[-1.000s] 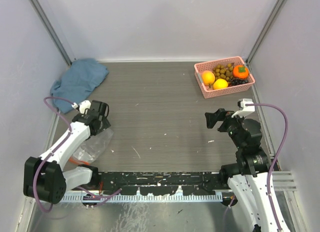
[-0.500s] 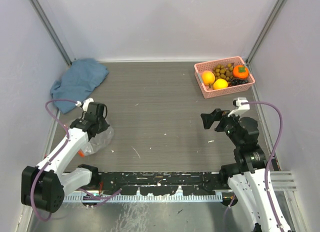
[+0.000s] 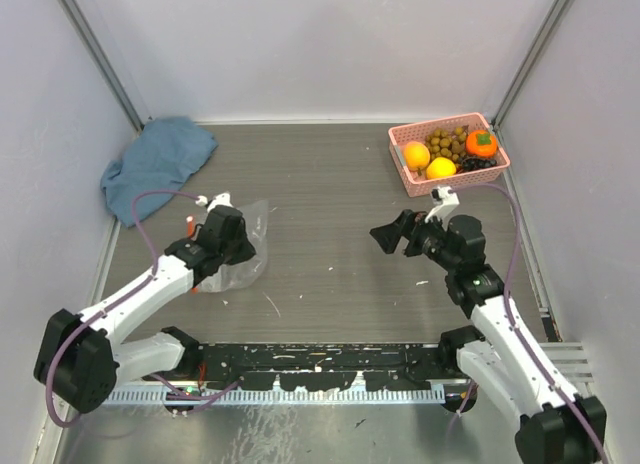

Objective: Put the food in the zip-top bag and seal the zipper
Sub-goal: Pick up the zipper food storage bag at the corner of the board.

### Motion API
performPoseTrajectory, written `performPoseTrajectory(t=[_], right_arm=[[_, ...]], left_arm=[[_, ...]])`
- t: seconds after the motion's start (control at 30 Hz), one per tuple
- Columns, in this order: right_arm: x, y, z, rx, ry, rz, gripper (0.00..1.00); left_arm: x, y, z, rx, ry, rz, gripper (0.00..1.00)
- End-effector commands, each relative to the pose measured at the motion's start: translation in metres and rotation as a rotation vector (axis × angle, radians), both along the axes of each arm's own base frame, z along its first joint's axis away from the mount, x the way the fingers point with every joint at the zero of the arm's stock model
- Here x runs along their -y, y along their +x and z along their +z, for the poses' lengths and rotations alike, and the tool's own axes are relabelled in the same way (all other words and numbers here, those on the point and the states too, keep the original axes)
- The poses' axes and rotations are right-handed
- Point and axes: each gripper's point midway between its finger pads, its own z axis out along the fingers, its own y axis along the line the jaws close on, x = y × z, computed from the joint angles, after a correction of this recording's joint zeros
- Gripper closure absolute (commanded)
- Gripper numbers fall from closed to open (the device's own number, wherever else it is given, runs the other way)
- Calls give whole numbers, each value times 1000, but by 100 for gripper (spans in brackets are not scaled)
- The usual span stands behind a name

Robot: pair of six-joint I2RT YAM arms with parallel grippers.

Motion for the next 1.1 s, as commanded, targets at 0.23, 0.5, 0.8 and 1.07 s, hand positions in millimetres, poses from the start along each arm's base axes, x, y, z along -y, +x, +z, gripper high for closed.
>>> performPoseTrajectory(t=[0.23, 0.5, 0.8, 1.07], right_arm=[[-81, 25, 4, 13, 126, 62, 5], [-109, 37, -18, -75, 223, -11, 4], [-117, 43, -50, -165, 291, -71, 4], [-129, 44, -73, -218, 311, -61, 18]], left_arm=[[107, 4, 27, 119, -172, -188, 100], [144, -8, 21, 122, -181, -254, 100], [173, -20, 18, 121, -204, -313, 100], [197, -28, 18, 118, -209, -365, 100]])
